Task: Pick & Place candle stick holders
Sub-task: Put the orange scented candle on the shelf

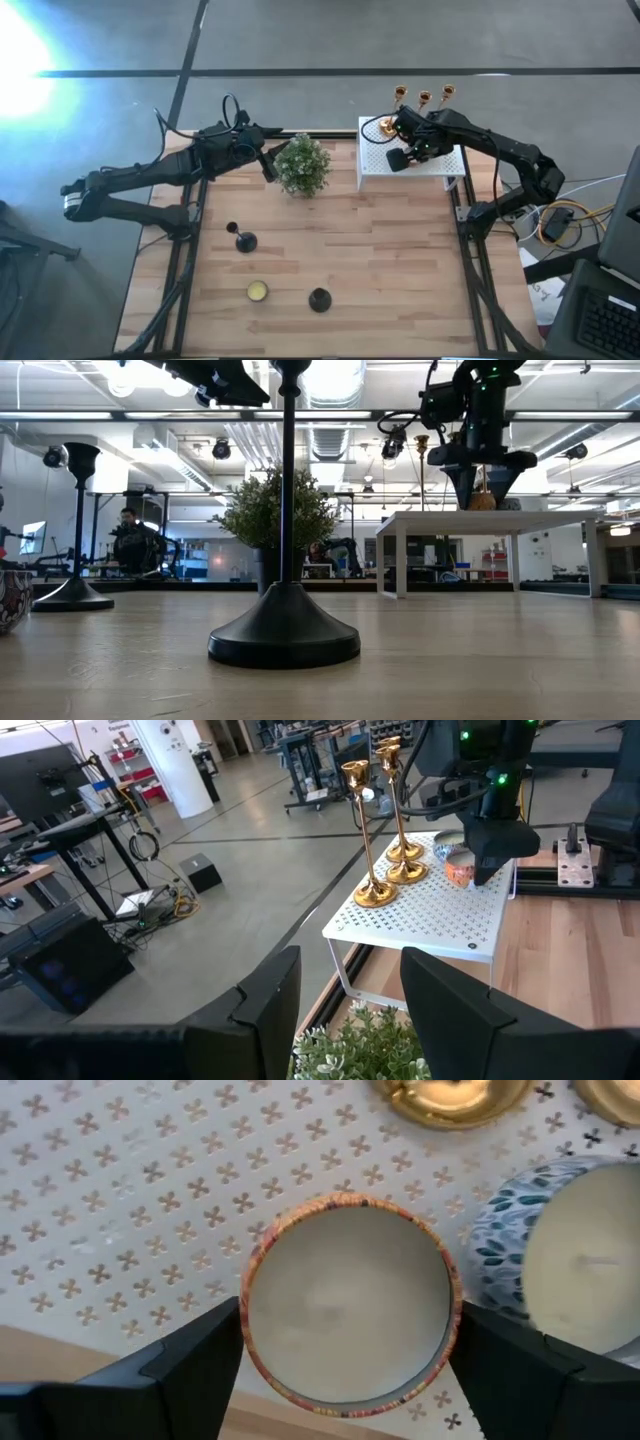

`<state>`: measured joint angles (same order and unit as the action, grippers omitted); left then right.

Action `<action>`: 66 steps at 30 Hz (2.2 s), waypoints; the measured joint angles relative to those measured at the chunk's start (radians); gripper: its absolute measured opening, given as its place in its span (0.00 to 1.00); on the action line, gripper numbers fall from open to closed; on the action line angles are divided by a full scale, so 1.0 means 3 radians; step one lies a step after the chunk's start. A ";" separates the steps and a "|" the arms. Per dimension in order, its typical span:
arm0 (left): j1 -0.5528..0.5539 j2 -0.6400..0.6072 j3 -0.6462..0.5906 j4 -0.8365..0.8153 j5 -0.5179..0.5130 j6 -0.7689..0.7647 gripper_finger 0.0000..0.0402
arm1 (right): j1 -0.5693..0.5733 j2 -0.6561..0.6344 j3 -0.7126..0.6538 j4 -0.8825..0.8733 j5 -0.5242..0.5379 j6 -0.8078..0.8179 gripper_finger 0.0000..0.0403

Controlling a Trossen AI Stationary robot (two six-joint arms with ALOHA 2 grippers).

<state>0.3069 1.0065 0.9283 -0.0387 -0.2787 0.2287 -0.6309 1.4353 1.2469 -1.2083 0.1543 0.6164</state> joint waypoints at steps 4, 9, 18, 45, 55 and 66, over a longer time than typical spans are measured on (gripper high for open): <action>0.0003 0.0000 0.0000 0.0000 0.0000 0.0000 0.44 | 0.0053 -0.0001 0.0003 -0.0011 0.0006 0.0054 0.75; 0.0003 0.0000 0.0000 0.0000 0.0000 0.0000 0.45 | 0.0084 -0.0044 0.0018 -0.0065 0.0038 0.0130 0.74; 0.0003 0.0000 0.0000 0.0000 0.0000 0.0000 0.45 | 0.0127 -0.0283 -0.0008 -0.0071 0.0119 0.0205 0.77; -0.0001 0.0000 0.0000 0.0000 0.0000 -0.0001 0.45 | 0.0128 -0.0126 -0.0071 0.0000 0.0173 0.0033 0.82; 0.0000 0.0000 0.0000 0.0000 0.0000 0.0000 0.45 | 0.0153 -0.0153 -0.0071 0.0006 0.0182 0.0026 0.88; 0.0000 0.0000 0.0000 0.0001 0.0000 -0.0001 0.45 | 0.0255 -0.0375 -0.0071 0.0003 0.0188 0.0055 0.88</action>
<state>0.3069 1.0065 0.9283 -0.0384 -0.2787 0.2285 -0.5543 1.3229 1.2255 -1.2073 0.2108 0.6328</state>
